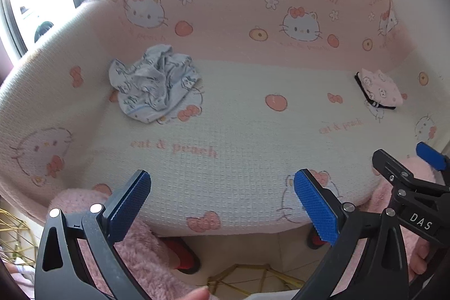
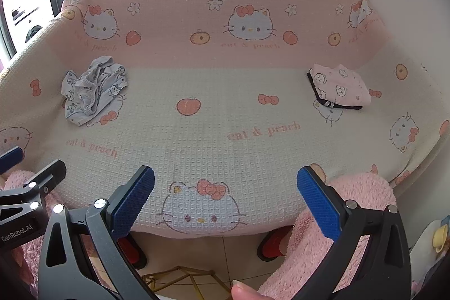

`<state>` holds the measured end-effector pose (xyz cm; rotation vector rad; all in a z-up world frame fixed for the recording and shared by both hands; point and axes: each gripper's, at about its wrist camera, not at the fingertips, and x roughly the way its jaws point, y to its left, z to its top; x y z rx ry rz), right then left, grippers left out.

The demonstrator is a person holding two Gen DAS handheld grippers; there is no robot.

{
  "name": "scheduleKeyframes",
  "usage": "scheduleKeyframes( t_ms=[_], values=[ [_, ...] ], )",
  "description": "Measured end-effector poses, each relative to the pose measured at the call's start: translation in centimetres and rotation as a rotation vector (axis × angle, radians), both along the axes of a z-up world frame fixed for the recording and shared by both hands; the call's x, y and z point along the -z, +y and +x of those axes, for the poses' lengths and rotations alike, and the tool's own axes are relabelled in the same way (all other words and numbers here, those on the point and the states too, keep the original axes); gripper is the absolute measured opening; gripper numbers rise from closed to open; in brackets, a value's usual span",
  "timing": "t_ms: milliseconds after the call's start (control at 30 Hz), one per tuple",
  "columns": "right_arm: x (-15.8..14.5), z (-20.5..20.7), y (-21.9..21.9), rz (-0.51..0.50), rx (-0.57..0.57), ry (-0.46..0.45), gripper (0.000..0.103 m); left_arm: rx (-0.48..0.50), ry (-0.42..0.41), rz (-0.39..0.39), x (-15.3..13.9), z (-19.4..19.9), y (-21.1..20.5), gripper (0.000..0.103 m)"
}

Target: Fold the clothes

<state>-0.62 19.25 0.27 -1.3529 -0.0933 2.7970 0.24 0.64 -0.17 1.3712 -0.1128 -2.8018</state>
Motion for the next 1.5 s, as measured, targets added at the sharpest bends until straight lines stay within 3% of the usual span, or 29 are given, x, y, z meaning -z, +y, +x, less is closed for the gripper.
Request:
scheduleKeyframes(
  t_ms=[67,167,233,333,533,633,767,967,1200,1400,1500],
  values=[
    [-0.5,-0.5,0.2,-0.008,-0.002,0.007,0.103,0.000,0.009,-0.012,0.1,0.2,0.4,0.103],
    [-0.9,-0.6,0.2,-0.040,-0.029,0.012,0.103,0.016,-0.023,0.084,0.8,-0.2,-0.6,0.103],
    [-1.5,-0.5,-0.2,-0.108,-0.107,0.041,0.103,0.012,-0.059,0.150,0.7,-0.9,-1.9,0.103],
    [-2.4,-0.8,-1.1,-0.137,-0.191,0.071,0.103,-0.005,-0.076,0.197,0.1,-2.5,-4.5,0.103],
    [-3.0,-6.0,-4.1,-0.171,-0.334,0.012,0.102,-0.096,-0.086,0.249,0.1,-6.7,-10.4,0.103],
    [-3.0,-9.2,-6.7,-0.197,-0.375,-0.022,0.097,-0.168,-0.085,0.261,0.8,-9.5,-13.8,0.103],
    [-0.4,-13.9,-11.0,-0.231,-0.397,-0.102,0.078,-0.214,-0.110,0.265,2.9,-13.4,-16.6,0.103],
    [4.8,-20.1,-16.1,-0.212,-0.411,-0.201,0.066,-0.262,-0.178,0.261,8.3,-19.6,-17.9,0.101],
    [9.3,-26.1,-19.1,-0.167,-0.383,-0.242,0.064,-0.274,-0.220,0.204,12.5,-23.4,-17.8,0.099],
    [11.9,-29.6,-20.9,-0.232,-0.388,-0.292,0.069,-0.276,-0.273,0.257,14.6,-24.2,-18.3,0.098],
    [13.0,-31.1,-22.2,-0.296,-0.428,-0.336,0.069,-0.265,-0.287,0.228,15.1,-24.3,-17.9,0.095]
  ],
)
